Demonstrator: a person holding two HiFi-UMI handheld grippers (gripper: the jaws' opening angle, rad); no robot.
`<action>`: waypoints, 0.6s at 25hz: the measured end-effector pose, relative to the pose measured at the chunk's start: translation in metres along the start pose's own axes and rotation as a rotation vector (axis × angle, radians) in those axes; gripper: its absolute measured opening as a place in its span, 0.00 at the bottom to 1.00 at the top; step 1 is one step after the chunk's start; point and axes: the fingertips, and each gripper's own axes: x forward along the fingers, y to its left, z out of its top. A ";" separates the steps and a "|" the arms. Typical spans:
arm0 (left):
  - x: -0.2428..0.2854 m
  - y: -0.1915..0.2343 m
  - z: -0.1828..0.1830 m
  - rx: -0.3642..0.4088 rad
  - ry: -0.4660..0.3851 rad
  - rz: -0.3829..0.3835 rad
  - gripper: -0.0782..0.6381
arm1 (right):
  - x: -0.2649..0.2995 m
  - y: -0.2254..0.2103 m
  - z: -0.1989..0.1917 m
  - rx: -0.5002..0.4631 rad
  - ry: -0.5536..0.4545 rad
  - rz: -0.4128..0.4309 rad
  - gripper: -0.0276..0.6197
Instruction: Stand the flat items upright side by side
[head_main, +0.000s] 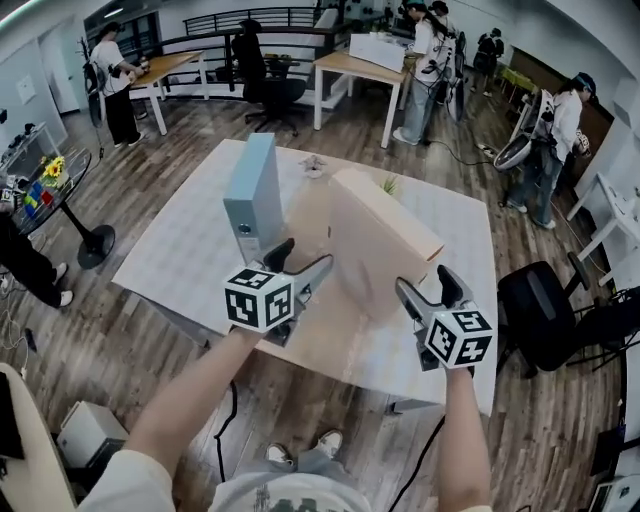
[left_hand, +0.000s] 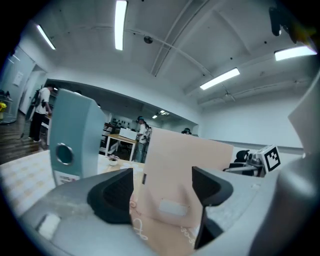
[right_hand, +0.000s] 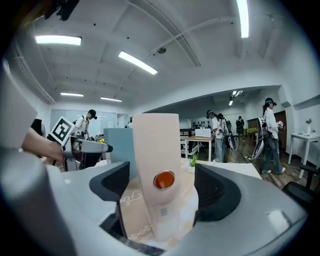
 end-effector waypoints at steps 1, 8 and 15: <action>-0.011 0.006 0.005 -0.002 -0.016 0.032 0.63 | 0.005 0.001 0.001 0.011 0.003 0.013 0.67; -0.074 0.072 0.028 0.041 -0.054 0.266 0.65 | 0.036 0.016 0.005 0.047 0.027 0.085 0.70; -0.077 0.135 0.045 0.076 -0.007 0.422 0.75 | 0.054 0.028 0.011 0.045 0.032 0.114 0.69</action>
